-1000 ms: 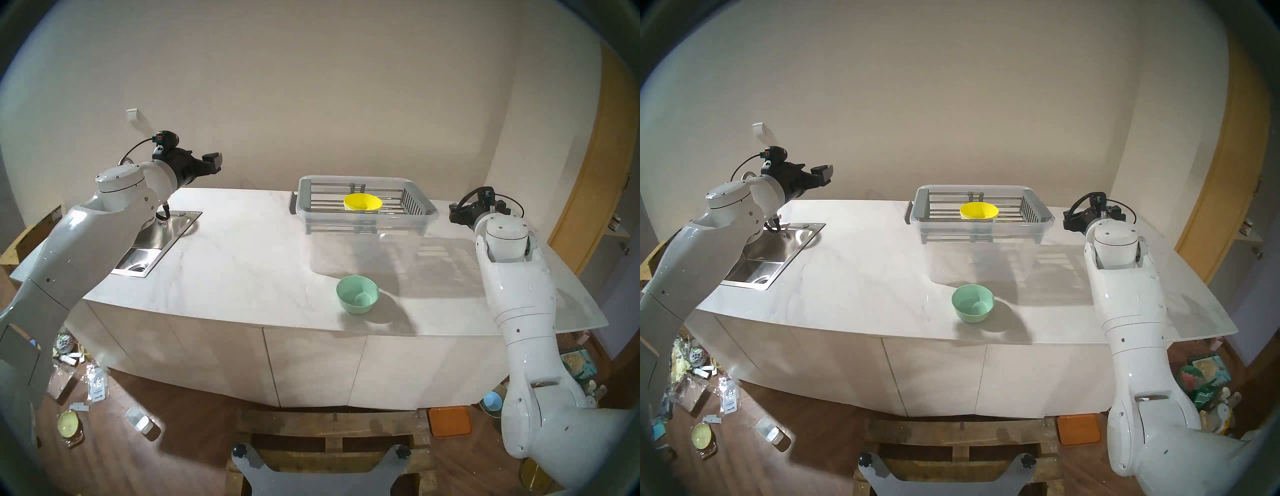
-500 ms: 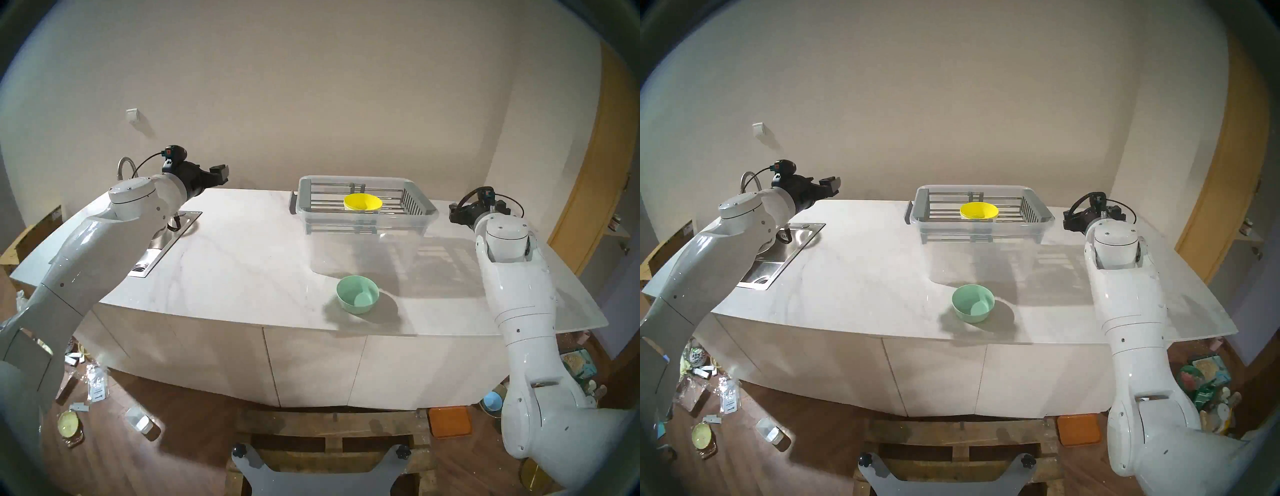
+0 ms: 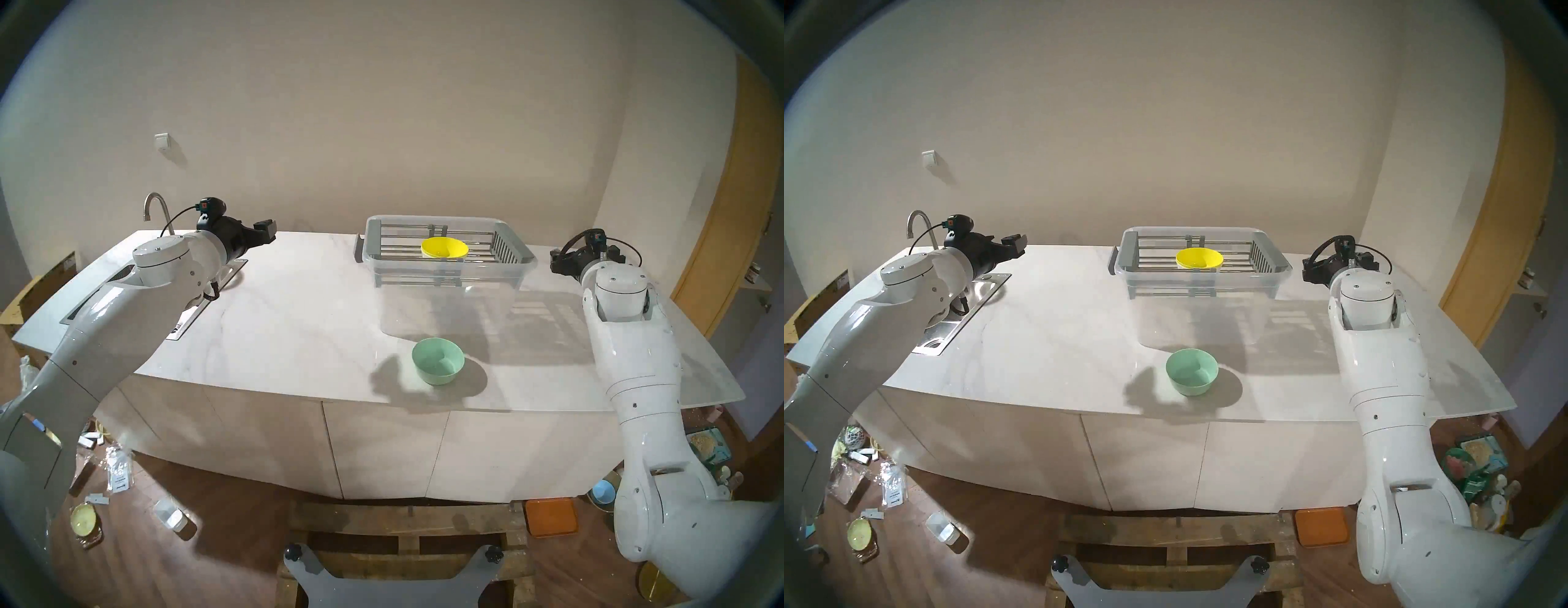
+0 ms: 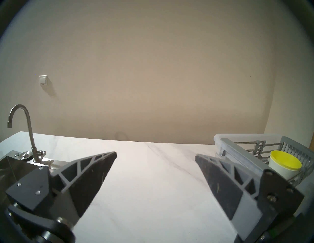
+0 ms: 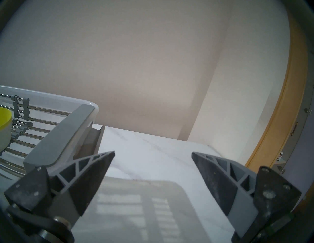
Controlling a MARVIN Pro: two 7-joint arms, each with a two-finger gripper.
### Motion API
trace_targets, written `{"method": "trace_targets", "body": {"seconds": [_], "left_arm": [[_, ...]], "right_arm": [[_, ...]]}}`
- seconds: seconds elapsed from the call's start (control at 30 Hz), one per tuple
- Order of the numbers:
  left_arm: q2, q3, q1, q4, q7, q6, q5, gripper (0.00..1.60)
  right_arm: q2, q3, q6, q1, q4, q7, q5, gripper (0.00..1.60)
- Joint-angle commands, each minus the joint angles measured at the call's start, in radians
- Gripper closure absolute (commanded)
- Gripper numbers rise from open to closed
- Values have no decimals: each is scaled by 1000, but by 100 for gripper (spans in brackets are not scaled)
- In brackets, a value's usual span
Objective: Place the plate or bowl neatly into the plate slot of the drying rack
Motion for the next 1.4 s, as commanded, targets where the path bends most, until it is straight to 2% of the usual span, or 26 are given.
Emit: {"method": "trace_targets", "body": {"seconds": [0.0, 0.67, 0.9, 1.0, 1.17, 1.3, 1.37], "left_arm": [[-9, -10, -24, -7, -12, -19, 4, 0], [-19, 17, -50, 11, -9, -2, 16, 0], [-19, 18, -50, 12, -9, -3, 16, 0], [-19, 18, -50, 12, -9, -3, 16, 0], [-19, 18, -50, 12, -9, -3, 16, 0], [-19, 19, -50, 12, -8, -3, 16, 0], [-19, 19, -51, 12, -8, -3, 15, 0]], "right_arm": [[3, 0, -19, 23, -26, -2, -2, 0], [7, -2, -20, 23, -30, -3, -5, 0], [51, -3, -31, 44, 4, -18, -34, 0], [62, 24, 3, 48, 2, -1, -11, 0], [107, 29, 16, 31, -22, 11, -28, 0], [156, 46, 42, -3, -96, 40, -25, 0], [199, 56, 73, -34, -164, 70, -14, 0]]}}
